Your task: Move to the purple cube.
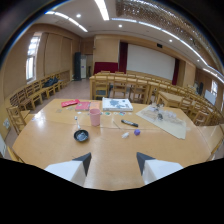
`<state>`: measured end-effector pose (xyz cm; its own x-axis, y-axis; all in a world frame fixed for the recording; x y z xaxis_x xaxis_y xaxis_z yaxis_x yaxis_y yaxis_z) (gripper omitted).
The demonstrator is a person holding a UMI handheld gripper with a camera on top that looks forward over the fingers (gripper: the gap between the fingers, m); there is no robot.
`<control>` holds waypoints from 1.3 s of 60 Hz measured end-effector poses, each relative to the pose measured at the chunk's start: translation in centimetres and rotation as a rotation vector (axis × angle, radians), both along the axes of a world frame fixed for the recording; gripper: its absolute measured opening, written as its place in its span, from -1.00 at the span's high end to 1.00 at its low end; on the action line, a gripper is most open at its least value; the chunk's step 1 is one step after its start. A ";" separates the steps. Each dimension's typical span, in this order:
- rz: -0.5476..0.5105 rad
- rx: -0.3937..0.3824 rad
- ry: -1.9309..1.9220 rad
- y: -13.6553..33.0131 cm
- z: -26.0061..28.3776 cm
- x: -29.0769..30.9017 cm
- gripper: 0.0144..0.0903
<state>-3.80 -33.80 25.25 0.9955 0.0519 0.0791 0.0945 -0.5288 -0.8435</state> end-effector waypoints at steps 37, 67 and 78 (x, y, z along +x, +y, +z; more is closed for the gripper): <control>-0.076 -0.064 -0.045 3.5 -5.7 8.4 -0.89; -0.019 -0.077 0.028 25.8 -16.7 14.7 -0.87; -0.003 -0.152 0.042 28.6 -20.9 14.7 -0.86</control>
